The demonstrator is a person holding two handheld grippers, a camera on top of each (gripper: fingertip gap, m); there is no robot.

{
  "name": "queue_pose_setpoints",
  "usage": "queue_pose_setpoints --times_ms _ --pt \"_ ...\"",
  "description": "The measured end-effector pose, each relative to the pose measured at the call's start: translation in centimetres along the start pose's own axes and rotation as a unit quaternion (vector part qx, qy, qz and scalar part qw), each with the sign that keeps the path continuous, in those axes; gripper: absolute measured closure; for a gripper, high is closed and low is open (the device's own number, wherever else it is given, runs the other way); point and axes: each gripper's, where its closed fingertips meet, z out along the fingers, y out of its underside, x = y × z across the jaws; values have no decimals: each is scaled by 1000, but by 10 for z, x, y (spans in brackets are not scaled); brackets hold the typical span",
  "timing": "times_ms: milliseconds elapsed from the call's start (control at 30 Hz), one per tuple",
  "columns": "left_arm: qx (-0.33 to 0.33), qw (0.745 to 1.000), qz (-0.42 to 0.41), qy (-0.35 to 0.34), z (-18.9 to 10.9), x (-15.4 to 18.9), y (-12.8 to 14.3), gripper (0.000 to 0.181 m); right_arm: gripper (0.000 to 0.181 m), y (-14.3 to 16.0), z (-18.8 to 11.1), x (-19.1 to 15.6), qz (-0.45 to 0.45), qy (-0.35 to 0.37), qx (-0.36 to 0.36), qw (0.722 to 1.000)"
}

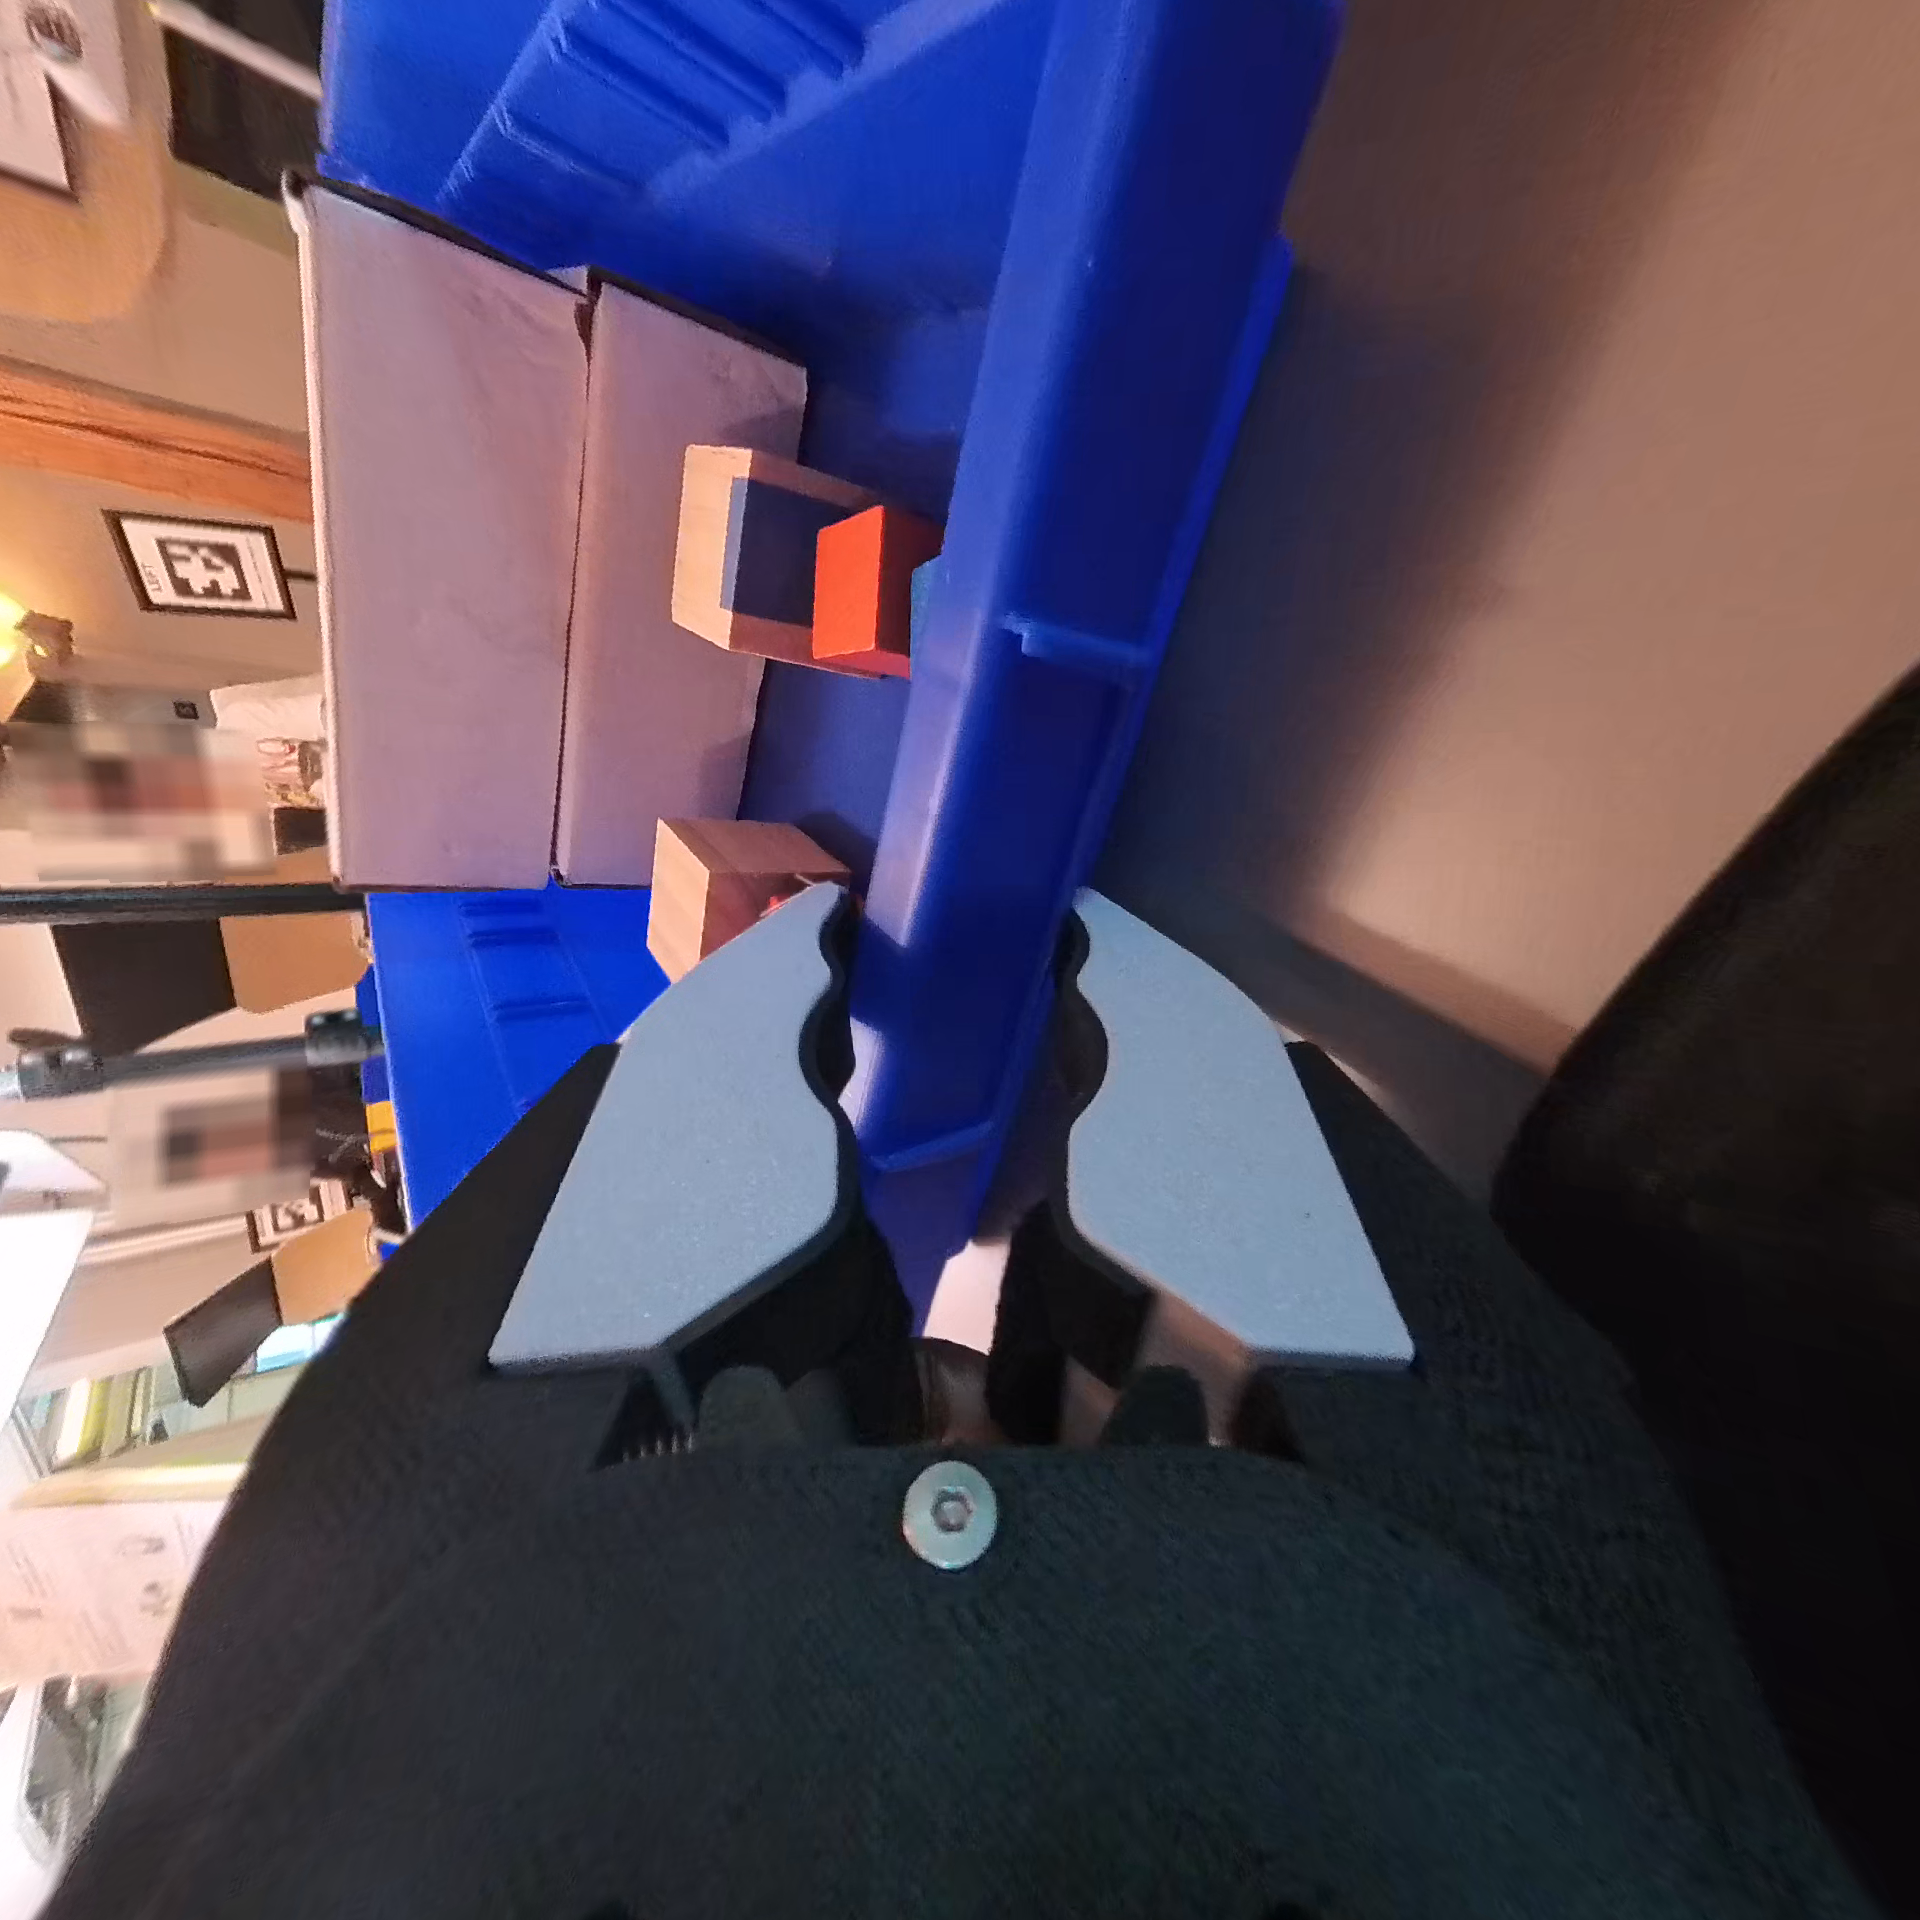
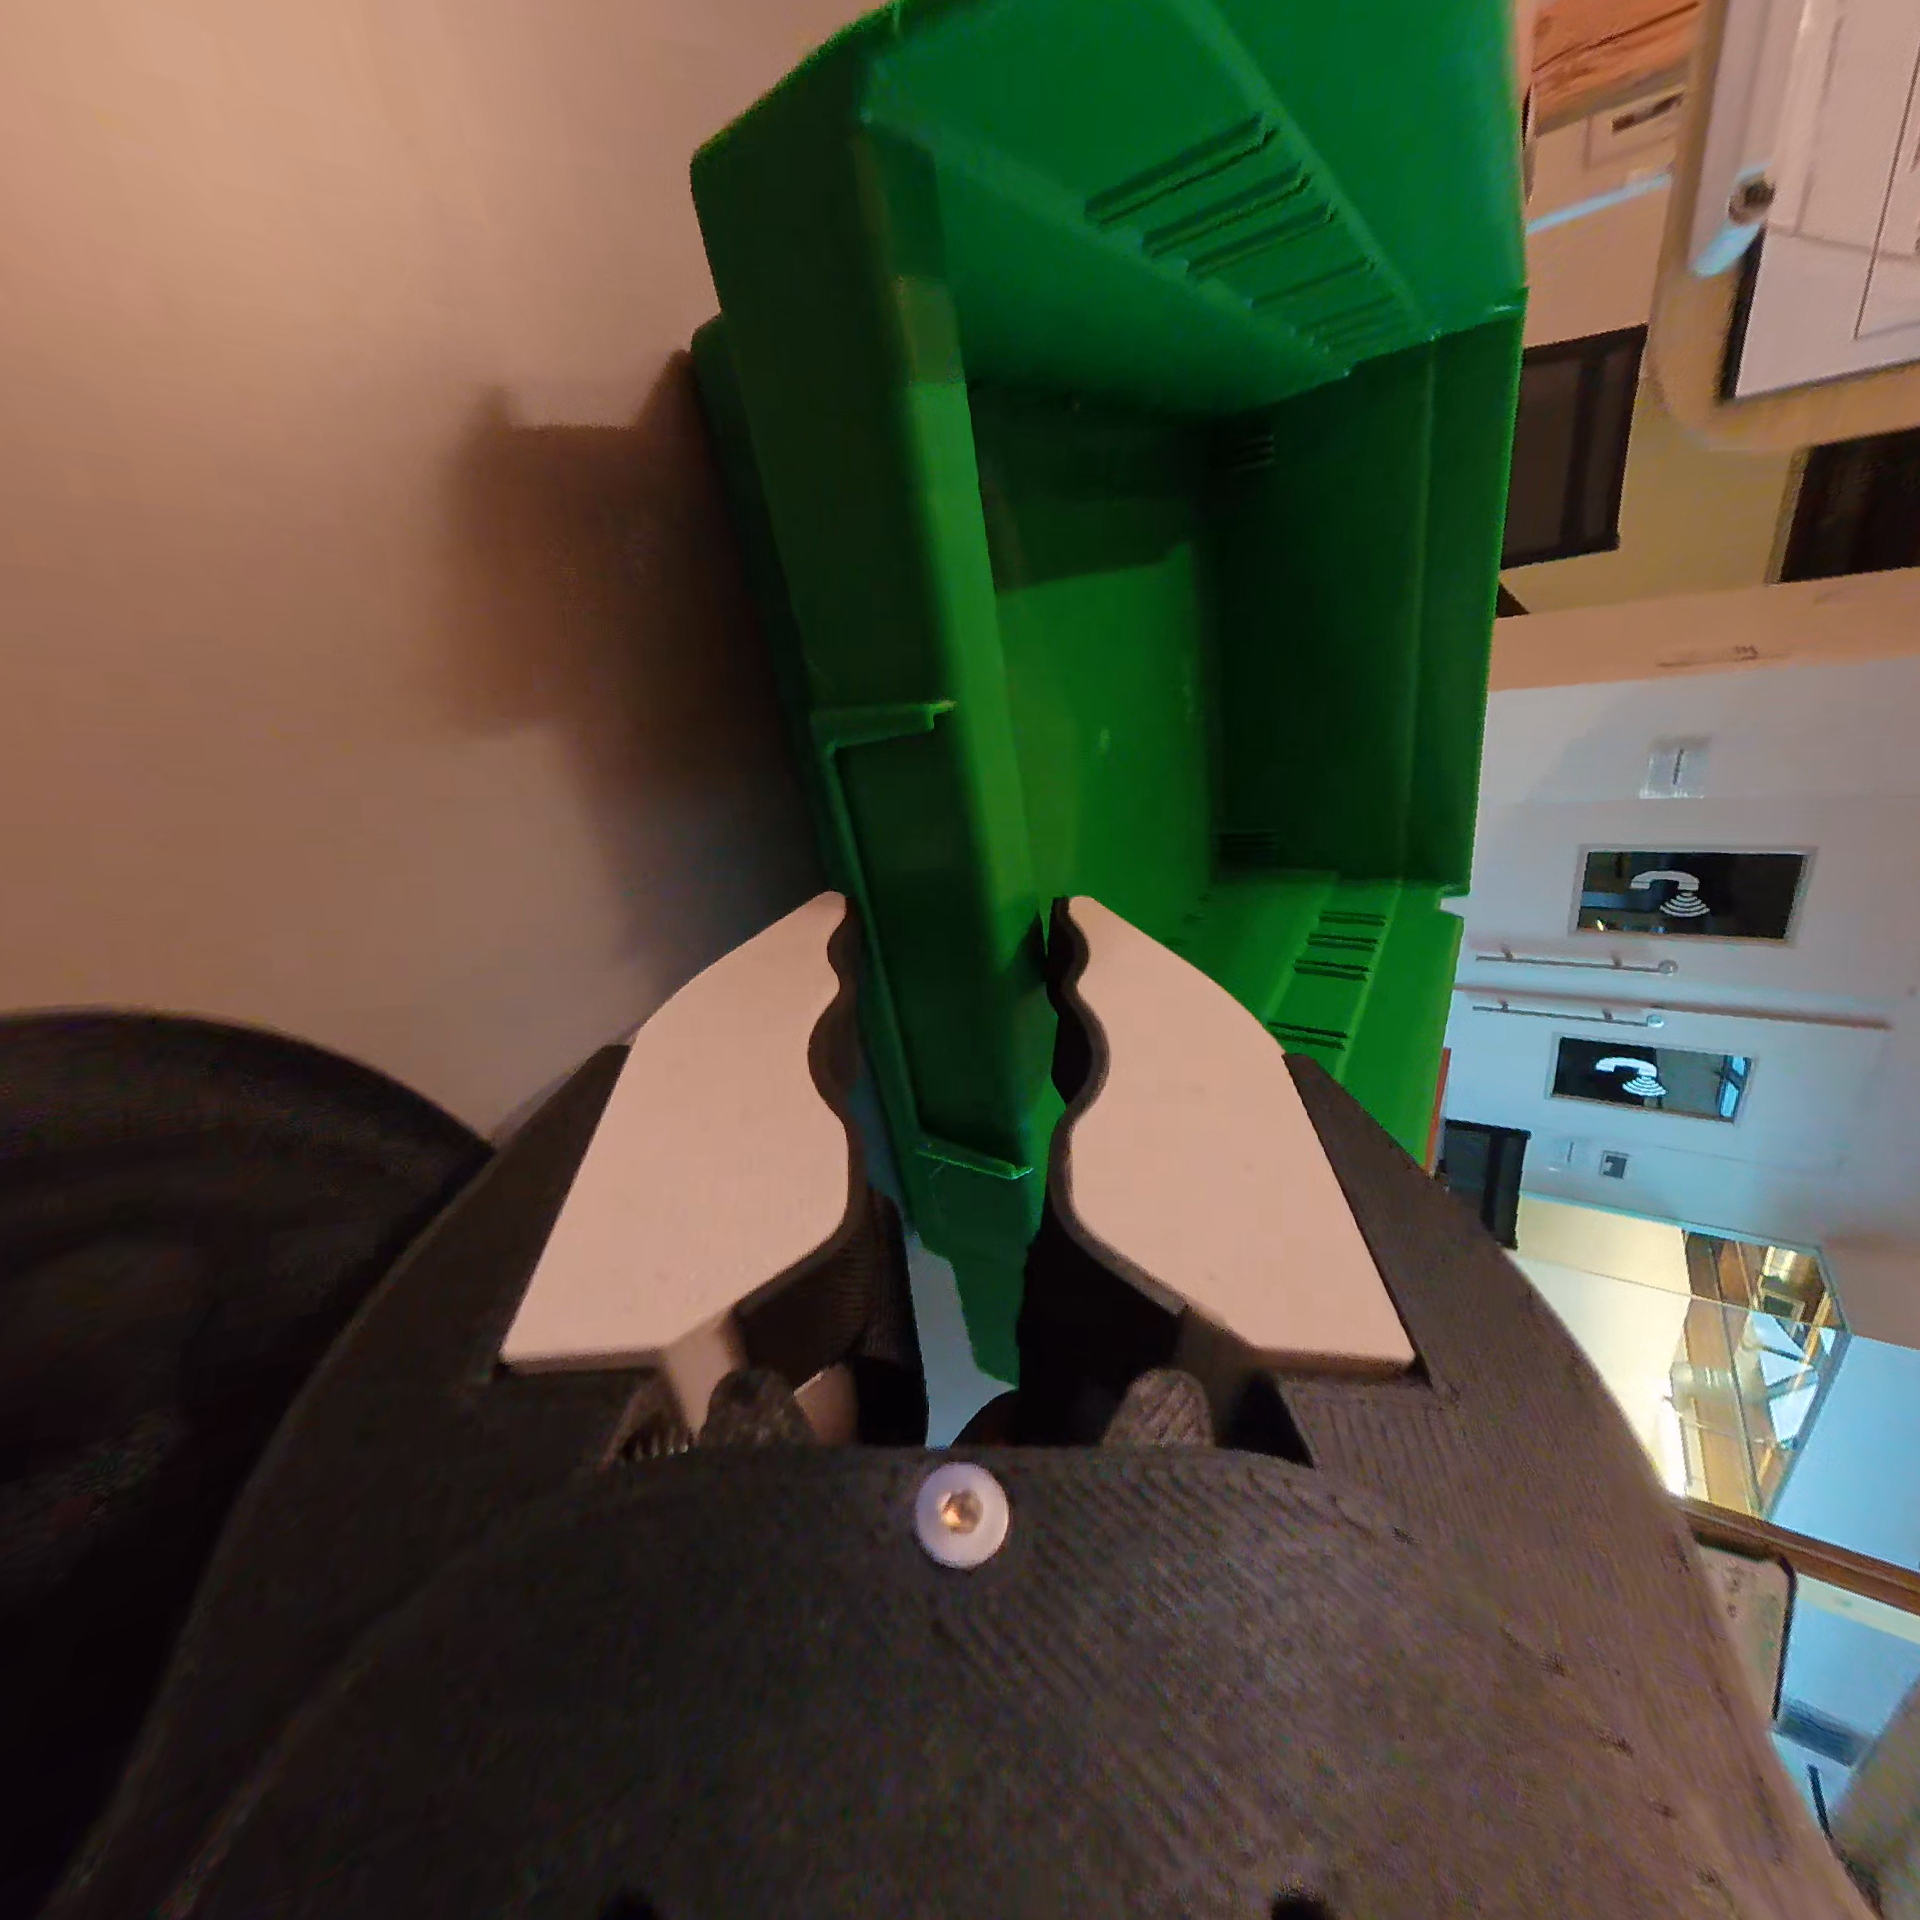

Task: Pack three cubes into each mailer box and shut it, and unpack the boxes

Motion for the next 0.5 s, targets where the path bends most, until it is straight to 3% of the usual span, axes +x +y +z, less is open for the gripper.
queue_pose_setpoints --times_ms 500 --pt "-63 998 -13 4 -44 -7 106 144 146 131 -44 10 47 53 -75 995"
